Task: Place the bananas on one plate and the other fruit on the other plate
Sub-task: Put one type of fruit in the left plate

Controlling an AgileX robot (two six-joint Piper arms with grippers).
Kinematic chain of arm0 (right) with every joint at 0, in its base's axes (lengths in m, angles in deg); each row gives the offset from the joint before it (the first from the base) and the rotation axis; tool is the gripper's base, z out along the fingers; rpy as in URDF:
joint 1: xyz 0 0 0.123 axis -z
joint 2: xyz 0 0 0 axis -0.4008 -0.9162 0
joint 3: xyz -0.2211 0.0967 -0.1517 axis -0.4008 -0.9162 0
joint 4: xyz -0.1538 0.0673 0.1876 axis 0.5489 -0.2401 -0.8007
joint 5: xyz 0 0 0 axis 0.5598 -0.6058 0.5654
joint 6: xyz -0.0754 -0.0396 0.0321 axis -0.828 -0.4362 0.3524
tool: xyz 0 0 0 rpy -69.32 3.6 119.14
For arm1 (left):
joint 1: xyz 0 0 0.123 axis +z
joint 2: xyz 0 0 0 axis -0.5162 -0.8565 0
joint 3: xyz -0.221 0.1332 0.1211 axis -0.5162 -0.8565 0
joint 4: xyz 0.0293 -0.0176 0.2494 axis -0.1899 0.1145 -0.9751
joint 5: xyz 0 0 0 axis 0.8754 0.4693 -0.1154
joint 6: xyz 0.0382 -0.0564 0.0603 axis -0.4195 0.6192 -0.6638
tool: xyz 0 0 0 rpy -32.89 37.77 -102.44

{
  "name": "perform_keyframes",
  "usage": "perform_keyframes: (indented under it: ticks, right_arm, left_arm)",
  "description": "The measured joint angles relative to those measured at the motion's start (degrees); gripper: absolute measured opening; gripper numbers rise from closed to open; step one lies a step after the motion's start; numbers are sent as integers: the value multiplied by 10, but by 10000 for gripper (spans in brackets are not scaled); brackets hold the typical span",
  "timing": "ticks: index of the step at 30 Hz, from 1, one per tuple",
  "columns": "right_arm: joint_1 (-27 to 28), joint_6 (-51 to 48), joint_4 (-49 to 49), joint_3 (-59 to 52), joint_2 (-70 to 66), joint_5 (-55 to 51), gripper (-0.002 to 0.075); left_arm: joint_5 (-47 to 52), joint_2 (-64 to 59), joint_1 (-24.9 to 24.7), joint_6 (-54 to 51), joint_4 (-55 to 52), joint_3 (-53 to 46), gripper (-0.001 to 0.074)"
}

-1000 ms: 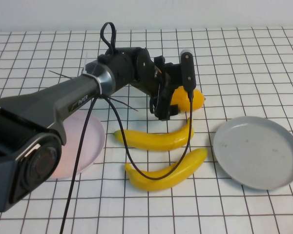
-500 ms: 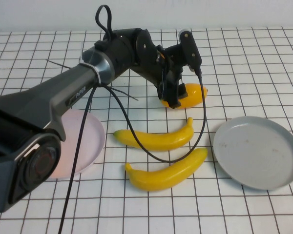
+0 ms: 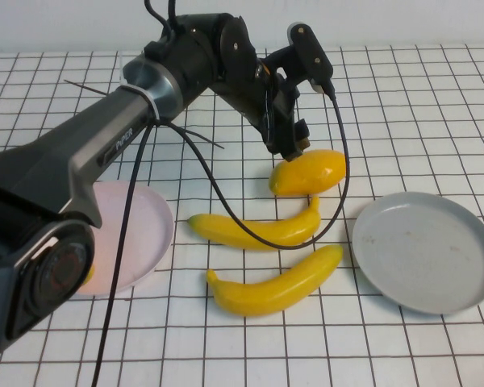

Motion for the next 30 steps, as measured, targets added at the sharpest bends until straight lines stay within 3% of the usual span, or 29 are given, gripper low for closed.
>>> perform_keyframes:
  ticks: [4, 7, 30]
  right_arm:
    - [0, 0, 0, 0, 0, 0, -16]
    - [0, 0, 0, 0, 0, 0, -16]
    - [0, 0, 0, 0, 0, 0, -16]
  left_arm:
    - [-1, -1, 0, 17, -6, 0, 606]
    - [-1, -2, 0, 21, -7, 0, 666]
    - [5, -44, 0, 13, 23, 2, 669]
